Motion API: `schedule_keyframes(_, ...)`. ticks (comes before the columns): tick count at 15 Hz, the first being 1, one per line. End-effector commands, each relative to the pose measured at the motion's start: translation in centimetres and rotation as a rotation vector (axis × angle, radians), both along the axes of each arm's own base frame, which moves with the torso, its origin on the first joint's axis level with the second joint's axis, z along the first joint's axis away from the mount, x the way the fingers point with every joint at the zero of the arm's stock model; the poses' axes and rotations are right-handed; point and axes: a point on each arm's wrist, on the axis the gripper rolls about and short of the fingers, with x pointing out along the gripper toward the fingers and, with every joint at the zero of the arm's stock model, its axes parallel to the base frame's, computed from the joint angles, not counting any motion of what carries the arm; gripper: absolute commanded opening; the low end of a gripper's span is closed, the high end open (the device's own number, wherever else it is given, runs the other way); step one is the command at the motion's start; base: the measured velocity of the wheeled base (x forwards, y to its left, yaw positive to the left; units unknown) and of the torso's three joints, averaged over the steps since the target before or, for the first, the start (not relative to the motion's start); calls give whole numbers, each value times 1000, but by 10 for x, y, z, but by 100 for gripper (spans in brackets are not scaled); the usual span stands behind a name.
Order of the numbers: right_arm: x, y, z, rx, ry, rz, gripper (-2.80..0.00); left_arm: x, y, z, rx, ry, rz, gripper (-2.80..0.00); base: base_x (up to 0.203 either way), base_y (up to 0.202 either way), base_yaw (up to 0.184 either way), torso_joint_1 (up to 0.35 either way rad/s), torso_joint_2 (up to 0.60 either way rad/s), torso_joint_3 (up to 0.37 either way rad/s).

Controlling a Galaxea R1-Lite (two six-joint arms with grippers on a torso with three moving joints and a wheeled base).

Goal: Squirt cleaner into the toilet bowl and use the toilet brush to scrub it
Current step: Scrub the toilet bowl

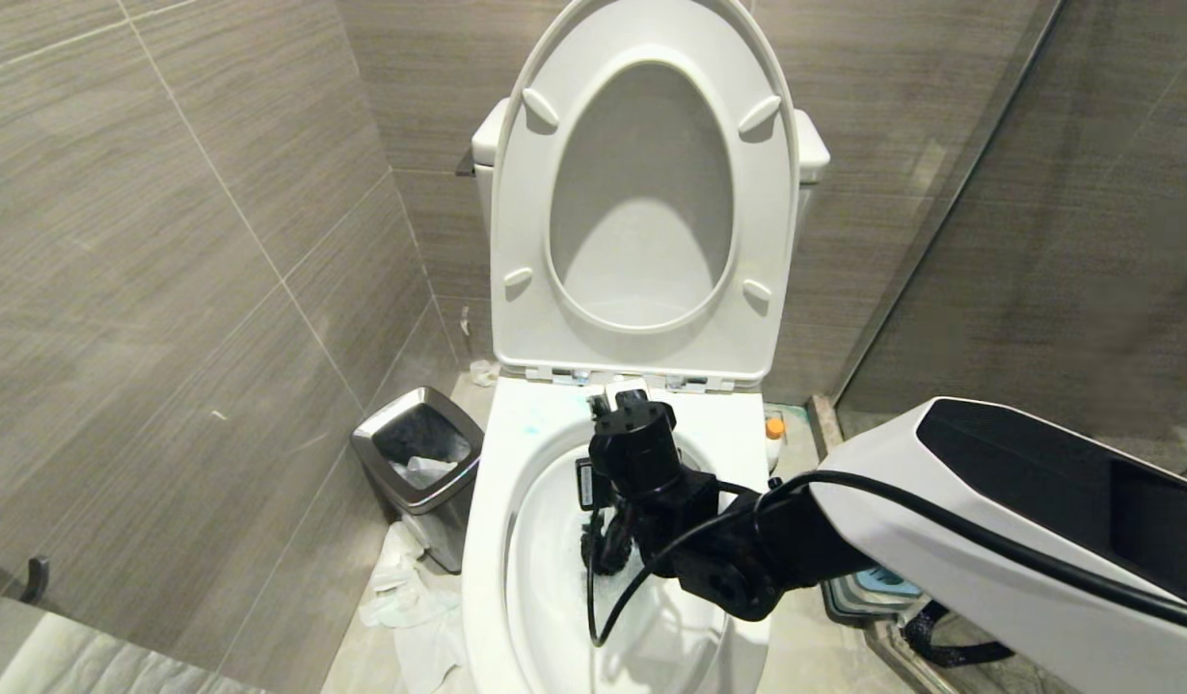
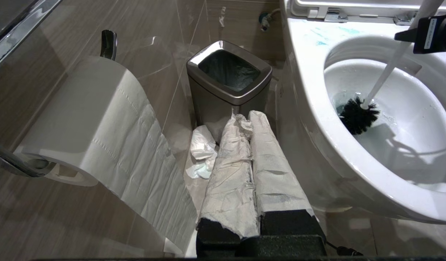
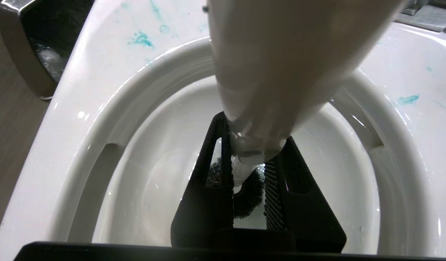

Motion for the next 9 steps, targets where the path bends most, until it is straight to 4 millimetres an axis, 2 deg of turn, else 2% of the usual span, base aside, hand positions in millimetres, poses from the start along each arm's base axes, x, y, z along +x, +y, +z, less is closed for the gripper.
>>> schedule_keyframes(1, -2, 0, 5, 6, -10, -10, -280, 1, 0, -2, 0, 7, 1, -280, 0, 0, 0, 0, 0, 0)
schedule_keyframes(6, -21, -2, 48, 63, -75, -10, -280, 1, 0, -2, 1, 7, 1, -280, 0, 0, 0, 0, 0, 0)
schedule_keyframes(9, -28, -2, 56, 70, -88, -12, -280, 1, 0, -2, 1, 7, 1, -280, 0, 0, 0, 0, 0, 0)
